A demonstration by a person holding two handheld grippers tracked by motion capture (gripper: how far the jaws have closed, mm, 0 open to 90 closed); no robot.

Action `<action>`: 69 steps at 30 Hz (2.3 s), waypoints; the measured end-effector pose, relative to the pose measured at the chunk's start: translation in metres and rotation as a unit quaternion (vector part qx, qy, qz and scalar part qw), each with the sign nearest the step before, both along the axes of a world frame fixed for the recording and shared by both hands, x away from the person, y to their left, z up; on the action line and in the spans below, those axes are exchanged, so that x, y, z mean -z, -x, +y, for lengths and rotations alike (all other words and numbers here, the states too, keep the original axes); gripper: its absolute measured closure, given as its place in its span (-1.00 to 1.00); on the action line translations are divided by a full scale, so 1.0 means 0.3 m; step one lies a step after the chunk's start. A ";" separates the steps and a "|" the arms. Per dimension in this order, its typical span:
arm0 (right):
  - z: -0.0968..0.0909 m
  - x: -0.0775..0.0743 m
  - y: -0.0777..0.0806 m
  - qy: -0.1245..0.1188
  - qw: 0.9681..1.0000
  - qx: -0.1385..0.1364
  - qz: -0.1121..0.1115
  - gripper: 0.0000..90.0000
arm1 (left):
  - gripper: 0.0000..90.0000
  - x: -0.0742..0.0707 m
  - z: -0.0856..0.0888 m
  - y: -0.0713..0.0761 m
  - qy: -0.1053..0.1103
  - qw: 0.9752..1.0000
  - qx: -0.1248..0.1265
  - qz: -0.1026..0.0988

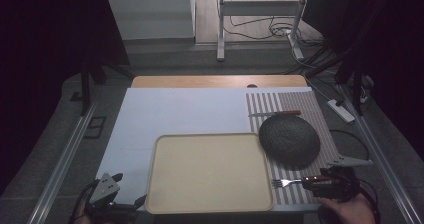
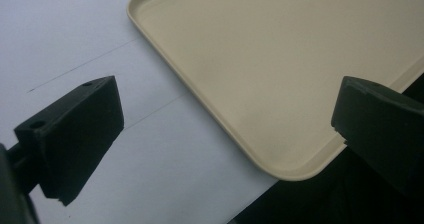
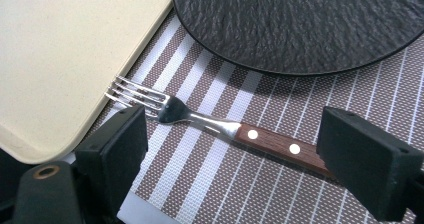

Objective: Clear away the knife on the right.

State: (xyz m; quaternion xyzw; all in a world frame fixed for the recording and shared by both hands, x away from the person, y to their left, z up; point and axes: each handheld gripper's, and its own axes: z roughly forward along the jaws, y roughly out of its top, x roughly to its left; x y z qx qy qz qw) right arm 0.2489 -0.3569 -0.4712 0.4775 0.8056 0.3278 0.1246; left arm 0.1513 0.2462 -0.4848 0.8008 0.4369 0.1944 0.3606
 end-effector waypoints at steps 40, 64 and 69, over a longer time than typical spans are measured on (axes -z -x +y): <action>0.046 -0.079 -0.148 -0.009 1.000 -0.028 -0.001 -0.60 | -0.99 0.002 -0.011 -0.007 -0.017 1.000 0.002 0.007; 0.074 -0.096 -0.377 0.016 1.000 -0.026 0.005 -0.59 | -0.99 0.003 -0.010 -0.010 -0.013 1.000 -0.002 0.010; 0.075 -0.091 -0.439 0.032 0.999 -0.018 0.008 -0.59 | -0.99 0.004 -0.010 -0.010 -0.014 1.000 -0.001 0.010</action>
